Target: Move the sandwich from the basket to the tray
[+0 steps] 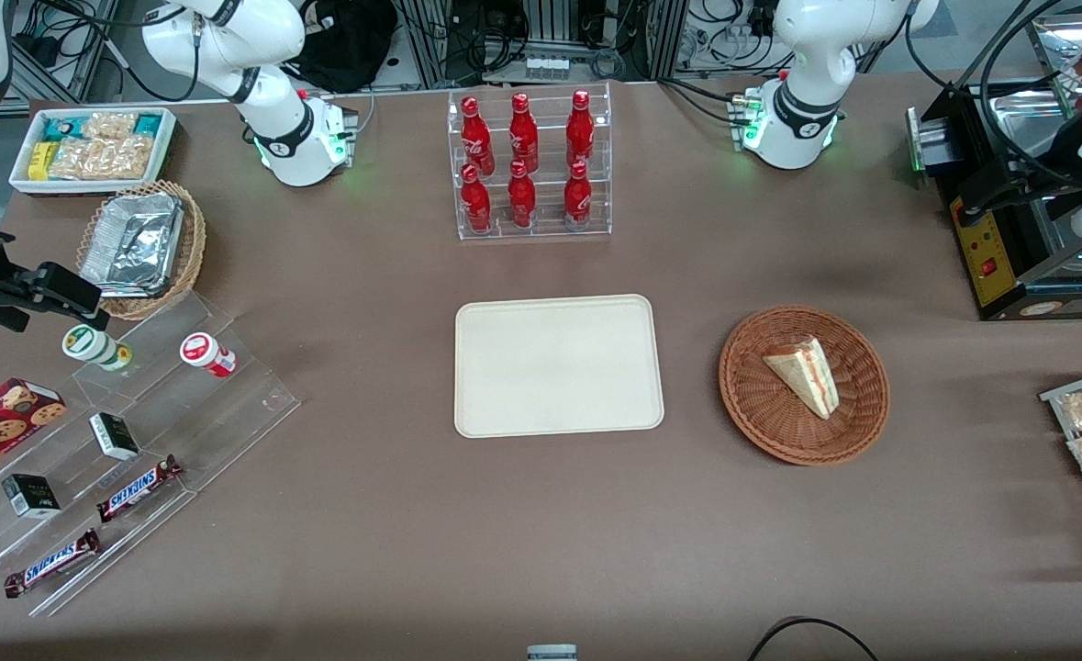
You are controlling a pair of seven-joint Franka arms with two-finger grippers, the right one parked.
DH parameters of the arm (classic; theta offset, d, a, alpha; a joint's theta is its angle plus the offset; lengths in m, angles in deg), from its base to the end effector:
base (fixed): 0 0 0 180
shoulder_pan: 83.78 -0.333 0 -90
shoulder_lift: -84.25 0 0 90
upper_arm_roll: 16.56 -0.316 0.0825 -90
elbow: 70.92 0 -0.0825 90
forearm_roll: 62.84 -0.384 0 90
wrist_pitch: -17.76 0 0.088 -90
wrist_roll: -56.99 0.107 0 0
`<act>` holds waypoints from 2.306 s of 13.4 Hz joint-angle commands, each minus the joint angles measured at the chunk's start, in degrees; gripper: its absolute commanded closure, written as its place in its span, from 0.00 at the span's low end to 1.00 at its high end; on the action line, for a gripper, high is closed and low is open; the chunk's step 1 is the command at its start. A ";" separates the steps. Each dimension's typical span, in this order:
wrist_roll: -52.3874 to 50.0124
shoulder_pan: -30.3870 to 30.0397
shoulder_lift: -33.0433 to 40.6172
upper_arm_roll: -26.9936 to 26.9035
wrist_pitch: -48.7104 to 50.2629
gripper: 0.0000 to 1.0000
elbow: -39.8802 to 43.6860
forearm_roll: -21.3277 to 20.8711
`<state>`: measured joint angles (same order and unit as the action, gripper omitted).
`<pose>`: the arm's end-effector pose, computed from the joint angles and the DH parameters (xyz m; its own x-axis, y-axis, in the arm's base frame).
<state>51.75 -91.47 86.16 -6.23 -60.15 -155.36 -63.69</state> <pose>0.5207 -0.0241 0.6693 0.9957 0.0492 -0.0788 0.0471 -0.9985 -0.0280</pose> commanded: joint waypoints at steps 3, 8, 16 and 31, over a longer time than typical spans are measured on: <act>0.59 -1.19 -1.03 0.13 -0.67 0.00 -0.11 0.15; -4.25 -1.01 -7.18 0.13 -5.82 0.00 -4.74 -0.99; -27.56 -0.13 -2.79 0.56 -41.85 0.00 -35.50 -1.00; -42.13 5.85 -11.83 0.48 -57.79 0.00 -45.29 -2.93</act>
<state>11.34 -85.54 75.43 -5.77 -115.78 -200.45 -65.29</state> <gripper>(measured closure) 0.000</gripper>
